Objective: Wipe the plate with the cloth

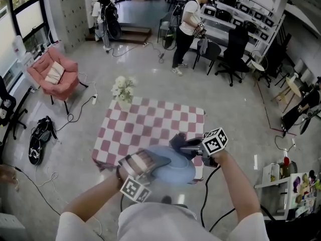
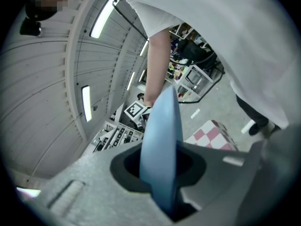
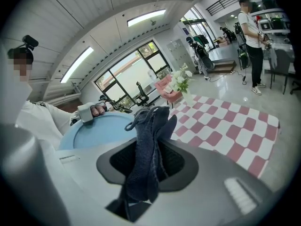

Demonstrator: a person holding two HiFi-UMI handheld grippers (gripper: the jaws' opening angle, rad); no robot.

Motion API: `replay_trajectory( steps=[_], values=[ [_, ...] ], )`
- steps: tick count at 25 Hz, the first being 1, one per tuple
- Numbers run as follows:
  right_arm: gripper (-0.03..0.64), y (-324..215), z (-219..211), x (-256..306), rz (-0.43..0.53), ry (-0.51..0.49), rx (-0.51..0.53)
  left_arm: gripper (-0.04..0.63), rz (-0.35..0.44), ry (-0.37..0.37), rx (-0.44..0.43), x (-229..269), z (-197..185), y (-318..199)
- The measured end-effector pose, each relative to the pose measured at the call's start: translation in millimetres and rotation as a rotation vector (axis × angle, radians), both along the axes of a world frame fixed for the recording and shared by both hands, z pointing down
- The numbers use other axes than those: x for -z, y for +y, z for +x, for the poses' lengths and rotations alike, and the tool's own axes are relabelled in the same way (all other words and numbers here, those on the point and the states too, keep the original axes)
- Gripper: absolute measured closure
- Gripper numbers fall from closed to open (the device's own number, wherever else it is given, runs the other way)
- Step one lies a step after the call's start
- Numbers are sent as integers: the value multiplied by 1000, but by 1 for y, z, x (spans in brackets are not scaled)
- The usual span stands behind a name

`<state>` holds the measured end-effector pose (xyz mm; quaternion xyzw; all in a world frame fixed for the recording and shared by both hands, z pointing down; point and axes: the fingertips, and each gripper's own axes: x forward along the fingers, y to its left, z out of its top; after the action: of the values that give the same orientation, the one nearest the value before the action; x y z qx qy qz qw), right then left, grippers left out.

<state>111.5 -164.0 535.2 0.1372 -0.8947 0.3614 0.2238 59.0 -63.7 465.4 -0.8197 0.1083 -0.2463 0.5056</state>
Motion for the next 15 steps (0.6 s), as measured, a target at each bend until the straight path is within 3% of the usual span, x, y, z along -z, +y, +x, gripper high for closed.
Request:
replay_trajectory(
  steps=[15],
  values=[
    [499, 3, 14, 10, 35, -19, -82, 522, -38, 14, 77, -2, -19, -34]
  ],
)
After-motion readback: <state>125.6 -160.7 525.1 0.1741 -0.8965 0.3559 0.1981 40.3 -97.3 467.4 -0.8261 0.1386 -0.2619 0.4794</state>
